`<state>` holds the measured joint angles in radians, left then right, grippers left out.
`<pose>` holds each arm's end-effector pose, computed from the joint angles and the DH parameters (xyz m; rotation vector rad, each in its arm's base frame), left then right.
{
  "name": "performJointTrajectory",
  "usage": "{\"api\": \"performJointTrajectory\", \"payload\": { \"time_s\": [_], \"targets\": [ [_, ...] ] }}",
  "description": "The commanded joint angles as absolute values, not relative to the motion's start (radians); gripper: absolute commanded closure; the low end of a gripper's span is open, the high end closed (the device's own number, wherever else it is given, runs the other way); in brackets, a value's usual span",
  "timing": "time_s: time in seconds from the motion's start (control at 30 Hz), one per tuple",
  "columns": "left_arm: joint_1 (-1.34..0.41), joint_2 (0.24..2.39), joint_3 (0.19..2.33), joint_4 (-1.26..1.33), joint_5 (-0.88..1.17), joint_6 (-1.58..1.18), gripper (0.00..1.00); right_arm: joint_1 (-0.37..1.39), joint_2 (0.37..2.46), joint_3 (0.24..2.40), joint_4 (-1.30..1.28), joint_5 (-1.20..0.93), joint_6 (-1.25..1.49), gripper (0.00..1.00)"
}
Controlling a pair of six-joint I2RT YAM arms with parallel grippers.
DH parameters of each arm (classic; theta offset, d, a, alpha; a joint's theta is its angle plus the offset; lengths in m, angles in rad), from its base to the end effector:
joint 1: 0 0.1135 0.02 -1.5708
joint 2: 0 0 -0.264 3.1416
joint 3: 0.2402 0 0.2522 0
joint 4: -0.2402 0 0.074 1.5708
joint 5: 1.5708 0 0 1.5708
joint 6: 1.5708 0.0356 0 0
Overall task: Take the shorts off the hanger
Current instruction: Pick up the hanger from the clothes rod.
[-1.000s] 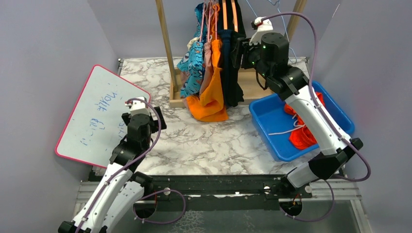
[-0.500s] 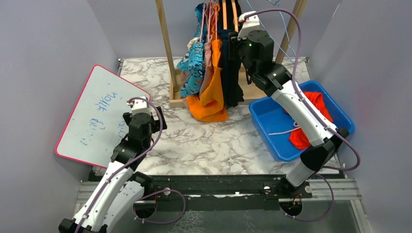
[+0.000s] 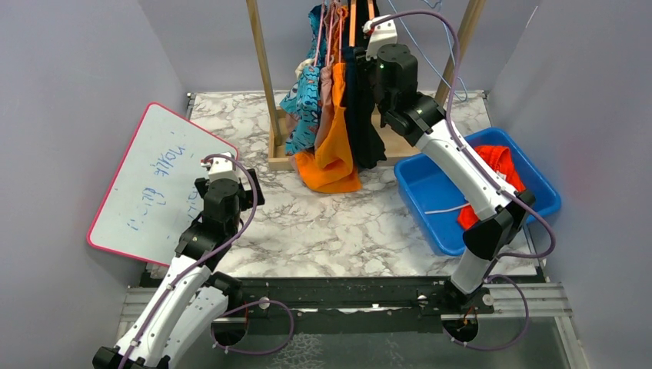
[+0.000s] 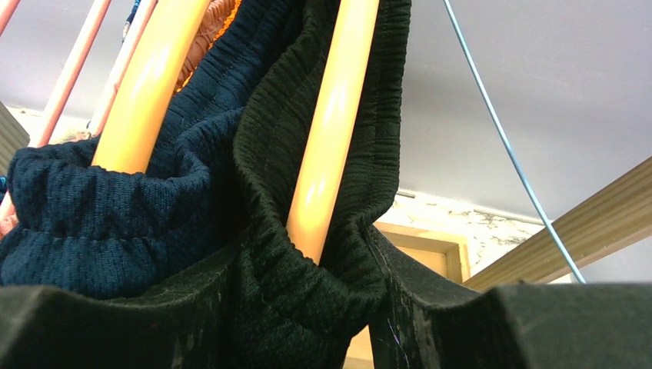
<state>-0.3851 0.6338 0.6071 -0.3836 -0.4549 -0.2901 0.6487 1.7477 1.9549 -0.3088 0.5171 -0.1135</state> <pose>0.1458 -0.0422 0.2810 -0.1993 1.9270 0.0024 0.3280 0.2266 0.4718 -0.2424 1.6413 -0.0262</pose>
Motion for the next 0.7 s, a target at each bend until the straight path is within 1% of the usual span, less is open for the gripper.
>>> {"api": "performJointTrajectory", "payload": {
  "time_s": [0.0, 0.07, 0.3, 0.33, 0.4, 0.5, 0.67],
  "targets": [
    [-0.379, 0.623, 0.617, -0.363, -0.433, -0.282, 0.01, 0.649, 1.714, 1.931, -0.240, 0.548, -0.112, 0.82],
    [-0.378, 0.625, 0.615, -0.363, -0.431, -0.282, 0.01, 0.649, 1.697, 1.907, -0.198, 0.564, -0.120, 0.87],
    [-0.379, 0.632, 0.615, -0.363, -0.422, -0.282, 0.01, 0.646, 1.636, 1.789, -0.014, 0.627, -0.190, 0.93],
    [-0.378, 0.634, 0.616, -0.363, -0.419, -0.281, 0.01, 0.642, 1.626, 1.776, -0.007, 0.622, -0.192, 0.95],
    [-0.378, 0.636, 0.617, -0.362, -0.416, -0.281, 0.01, 0.624, 1.609, 1.767, -0.027, 0.588, -0.171, 0.99],
    [-0.379, 0.633, 0.617, -0.363, -0.416, -0.281, 0.01, 0.593, 1.599, 1.765, -0.068, 0.545, -0.146, 0.99],
    [-0.379, 0.636, 0.617, -0.362, -0.407, -0.279, 0.01, 0.542, 1.567, 1.735, -0.086, 0.372, -0.093, 0.99]
  ]
}}
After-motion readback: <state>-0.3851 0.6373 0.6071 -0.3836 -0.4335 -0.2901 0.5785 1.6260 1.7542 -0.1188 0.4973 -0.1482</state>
